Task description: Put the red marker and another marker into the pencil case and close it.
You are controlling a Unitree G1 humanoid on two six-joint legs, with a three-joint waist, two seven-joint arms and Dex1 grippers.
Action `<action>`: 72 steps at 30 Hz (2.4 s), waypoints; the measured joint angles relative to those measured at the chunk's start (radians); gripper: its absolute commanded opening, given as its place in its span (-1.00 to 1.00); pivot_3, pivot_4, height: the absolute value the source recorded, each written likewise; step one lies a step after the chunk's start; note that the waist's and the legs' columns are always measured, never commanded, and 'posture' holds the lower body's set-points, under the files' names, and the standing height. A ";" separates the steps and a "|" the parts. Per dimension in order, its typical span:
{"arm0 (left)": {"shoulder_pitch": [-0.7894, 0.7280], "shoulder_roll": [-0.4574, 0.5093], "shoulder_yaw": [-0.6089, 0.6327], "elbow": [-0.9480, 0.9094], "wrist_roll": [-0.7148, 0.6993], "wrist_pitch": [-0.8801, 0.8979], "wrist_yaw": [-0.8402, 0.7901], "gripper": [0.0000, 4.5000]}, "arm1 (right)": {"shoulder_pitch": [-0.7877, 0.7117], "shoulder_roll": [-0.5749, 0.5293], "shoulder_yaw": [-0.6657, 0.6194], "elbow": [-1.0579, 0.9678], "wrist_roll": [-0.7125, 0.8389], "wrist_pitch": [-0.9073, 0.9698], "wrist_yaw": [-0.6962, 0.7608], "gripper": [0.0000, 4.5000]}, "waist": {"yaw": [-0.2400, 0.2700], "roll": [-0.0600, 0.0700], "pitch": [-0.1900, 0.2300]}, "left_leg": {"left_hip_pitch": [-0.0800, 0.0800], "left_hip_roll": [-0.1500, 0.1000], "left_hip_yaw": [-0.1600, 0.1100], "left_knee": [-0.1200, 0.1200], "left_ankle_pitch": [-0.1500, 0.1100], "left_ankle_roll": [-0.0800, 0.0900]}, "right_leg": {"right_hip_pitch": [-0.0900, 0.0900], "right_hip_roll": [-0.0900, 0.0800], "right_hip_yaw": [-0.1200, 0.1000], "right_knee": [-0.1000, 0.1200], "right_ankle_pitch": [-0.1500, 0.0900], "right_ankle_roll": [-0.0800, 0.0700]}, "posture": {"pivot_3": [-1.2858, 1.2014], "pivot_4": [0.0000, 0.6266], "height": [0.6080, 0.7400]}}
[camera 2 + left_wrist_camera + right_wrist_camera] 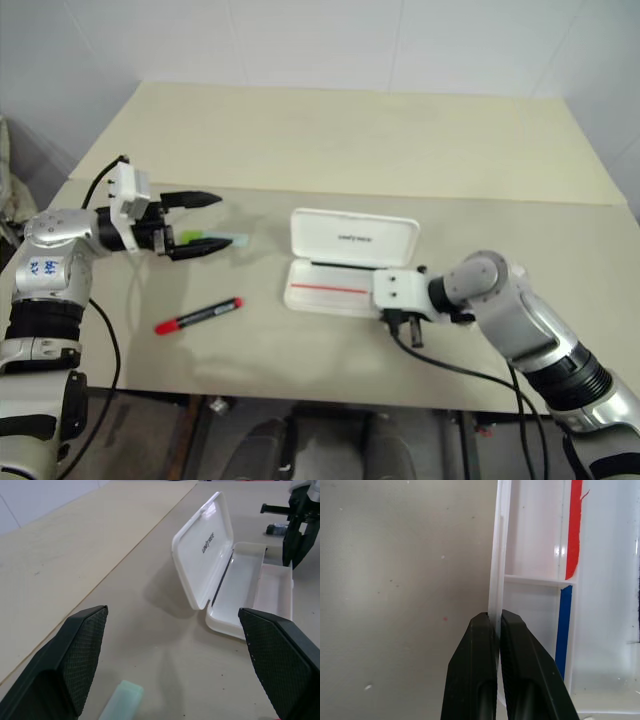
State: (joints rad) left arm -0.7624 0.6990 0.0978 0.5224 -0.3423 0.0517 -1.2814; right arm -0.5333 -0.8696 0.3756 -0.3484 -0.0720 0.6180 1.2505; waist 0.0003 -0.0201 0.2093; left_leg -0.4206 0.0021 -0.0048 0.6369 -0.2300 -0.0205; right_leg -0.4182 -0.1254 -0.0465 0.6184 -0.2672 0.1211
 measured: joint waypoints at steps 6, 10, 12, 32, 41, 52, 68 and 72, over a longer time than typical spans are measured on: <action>-0.007 -0.017 -0.003 0.004 0.001 -0.003 0.000 1.00 | 0.028 -0.024 -0.005 -0.003 0.003 -0.066 -0.015 -0.99 | 0.002 0.000 0.000 | 0.000 0.000 0.000 0.001 0.000 0.000 | 0.002 0.000 0.000 -0.001 0.000 0.000 | 0.03 -0.52 1.00; -0.008 -0.020 -0.003 0.004 0.001 -0.003 -0.002 1.00 | 0.029 -0.024 -0.004 0.029 0.013 -0.115 -0.004 -0.46 | 0.000 -0.001 0.000 | 0.001 0.000 -0.001 0.001 0.000 0.000 | 0.002 0.000 0.000 -0.001 0.000 0.000 | 0.03 -0.52 1.00; -0.008 -0.020 -0.003 0.004 0.001 -0.004 -0.003 1.00 | 0.029 -0.021 -0.009 0.047 0.023 -0.139 -0.003 -0.15 | 0.000 -0.001 0.000 | 0.002 0.000 -0.001 0.002 0.000 0.000 | 0.003 0.000 0.000 -0.001 0.000 0.000 | 0.03 -0.52 1.00; 0.028 0.138 -0.040 0.043 0.090 -0.017 -0.070 1.00 | 0.050 0.105 -0.362 0.065 0.401 -0.331 -0.041 0.73 | -0.001 -0.001 0.000 | 0.002 0.000 -0.001 0.003 0.000 0.000 | 0.003 0.000 0.000 0.000 0.001 0.000 | 0.03 -0.52 1.00; 0.031 0.210 -0.117 0.027 0.146 0.034 -0.172 1.00 | 0.071 0.105 -0.443 0.023 0.518 -0.290 -0.096 0.98 | 0.000 -0.003 0.001 | 0.001 0.001 -0.001 0.003 0.000 0.001 | 0.003 0.000 -0.001 -0.001 0.001 -0.001 | 0.03 -0.52 1.00; 0.283 0.299 -0.144 -0.302 0.153 0.209 -0.183 1.00 | 0.112 0.099 -0.498 -0.036 0.598 -0.250 -0.172 0.98 | 0.001 -0.003 0.001 | 0.004 0.004 0.001 -0.003 -0.001 0.001 | 0.003 0.001 -0.001 -0.002 -0.001 -0.004 | 0.03 -0.52 1.00; 0.309 0.309 -0.225 -0.392 0.275 0.201 -0.085 0.91 | 0.175 0.071 -0.465 -0.159 0.652 -0.225 -0.138 1.00 | 0.001 -0.003 0.001 | 0.009 0.011 0.003 -0.005 -0.002 -0.002 | 0.006 0.007 0.000 -0.004 -0.001 -0.009 | 0.03 -0.52 1.00; 0.309 0.309 -0.234 -0.399 0.305 0.199 -0.049 0.44 | 0.175 0.068 -0.465 -0.159 0.652 -0.225 -0.148 1.00 | 0.001 -0.003 0.001 | 0.014 0.014 0.003 -0.007 -0.003 -0.003 | 0.009 0.010 0.000 -0.006 -0.002 -0.013 | 0.03 -0.52 1.00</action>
State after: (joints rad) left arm -0.4534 1.0083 -0.1358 0.1230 -0.0377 0.2510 -1.3307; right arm -0.3578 -0.8017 -0.0898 -0.5073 0.5796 0.3932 1.1024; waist 0.0018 -0.0228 0.2106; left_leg -0.4069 0.0161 -0.0015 0.6303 -0.2328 -0.0230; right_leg -0.4092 -0.1153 -0.0460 0.6121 -0.2688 0.1083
